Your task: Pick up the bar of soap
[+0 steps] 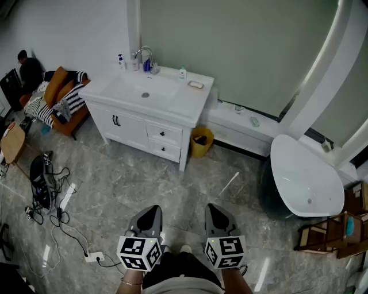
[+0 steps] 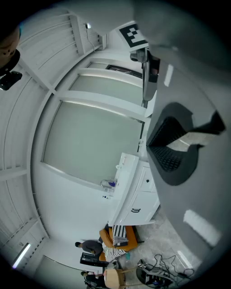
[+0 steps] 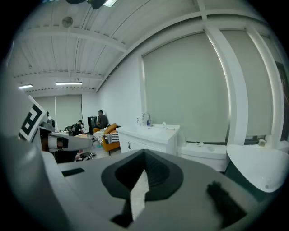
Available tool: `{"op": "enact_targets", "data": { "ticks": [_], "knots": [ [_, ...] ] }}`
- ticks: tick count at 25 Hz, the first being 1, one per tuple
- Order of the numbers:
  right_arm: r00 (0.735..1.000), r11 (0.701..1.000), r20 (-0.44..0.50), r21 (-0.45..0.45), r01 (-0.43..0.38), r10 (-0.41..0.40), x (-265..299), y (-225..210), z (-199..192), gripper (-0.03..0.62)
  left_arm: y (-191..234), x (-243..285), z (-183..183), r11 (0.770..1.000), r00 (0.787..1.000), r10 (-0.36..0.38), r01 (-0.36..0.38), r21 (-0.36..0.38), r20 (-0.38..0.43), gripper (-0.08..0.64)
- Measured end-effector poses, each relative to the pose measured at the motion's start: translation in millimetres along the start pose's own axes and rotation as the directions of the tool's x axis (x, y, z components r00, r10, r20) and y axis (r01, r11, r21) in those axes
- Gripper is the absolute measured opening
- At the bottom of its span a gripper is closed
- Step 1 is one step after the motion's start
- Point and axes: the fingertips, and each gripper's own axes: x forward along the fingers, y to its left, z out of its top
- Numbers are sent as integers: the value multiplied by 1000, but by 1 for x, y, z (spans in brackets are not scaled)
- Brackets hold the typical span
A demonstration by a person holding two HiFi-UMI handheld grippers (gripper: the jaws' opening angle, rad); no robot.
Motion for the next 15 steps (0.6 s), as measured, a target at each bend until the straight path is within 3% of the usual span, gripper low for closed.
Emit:
{"op": "enact_targets", "data": {
  "ticks": [12, 15],
  "knots": [
    [1000, 1000, 11, -1, 3, -3, -3, 1, 1, 12, -4, -2, -1, 1000, 1000, -11, 11, 3, 0, 8],
    [998, 998, 16, 13, -62, 62, -2, 7, 1, 12, -6, -2, 0, 1000, 1000, -11, 11, 6, 1, 8]
  ]
}}
